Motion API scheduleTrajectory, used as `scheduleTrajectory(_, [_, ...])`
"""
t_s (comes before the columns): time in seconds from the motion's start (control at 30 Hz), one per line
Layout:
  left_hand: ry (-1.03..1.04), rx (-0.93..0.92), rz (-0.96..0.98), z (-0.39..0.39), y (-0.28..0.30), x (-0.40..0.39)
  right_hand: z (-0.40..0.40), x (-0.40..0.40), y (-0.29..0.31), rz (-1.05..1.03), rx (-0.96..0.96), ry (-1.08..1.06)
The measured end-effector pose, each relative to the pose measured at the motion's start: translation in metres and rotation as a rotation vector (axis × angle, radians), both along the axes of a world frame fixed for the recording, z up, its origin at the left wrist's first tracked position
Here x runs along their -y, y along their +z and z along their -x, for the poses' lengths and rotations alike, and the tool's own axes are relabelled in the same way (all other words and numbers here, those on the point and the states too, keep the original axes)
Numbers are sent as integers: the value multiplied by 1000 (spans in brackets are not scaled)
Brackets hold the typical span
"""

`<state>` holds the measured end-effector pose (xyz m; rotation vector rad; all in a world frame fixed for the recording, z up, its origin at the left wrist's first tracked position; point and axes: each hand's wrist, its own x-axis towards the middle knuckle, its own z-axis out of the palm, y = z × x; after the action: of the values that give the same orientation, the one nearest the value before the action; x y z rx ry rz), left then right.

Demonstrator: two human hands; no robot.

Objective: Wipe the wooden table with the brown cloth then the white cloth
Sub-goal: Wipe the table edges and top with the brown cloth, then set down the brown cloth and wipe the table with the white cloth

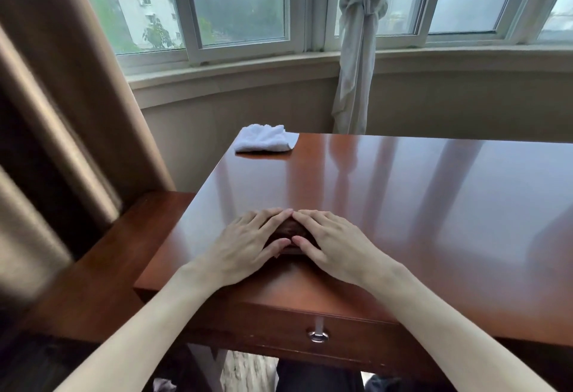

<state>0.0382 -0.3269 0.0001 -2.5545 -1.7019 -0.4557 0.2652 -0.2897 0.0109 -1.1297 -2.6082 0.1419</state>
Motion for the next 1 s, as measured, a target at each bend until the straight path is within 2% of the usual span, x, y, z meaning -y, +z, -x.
scheduleTrajectory(0.2, [-139, -236, -176, 7, 8, -23, -8, 8, 3, -3, 40, -39])
scheduleTrajectory(0.3, [-192, -259, -154, 7, 15, -44, -9, -10, 4, -5, 59, -65])
scheduleTrajectory(0.4, [-162, -267, -115, -2, 17, -79, -10, -46, 10, -11, 64, -110])
scheduleTrajectory(0.67, [184, -99, -117, -78, -2, -210, -18, -181, 5, -43, 179, -398])
scheduleTrajectory(0.8, [207, -71, -126, -89, -11, -287, -19, -247, -3, -41, 139, -495])
scheduleTrajectory(1.0, [160, 86, -112, -82, -22, -376, -15, -326, -11, -47, 83, -546])
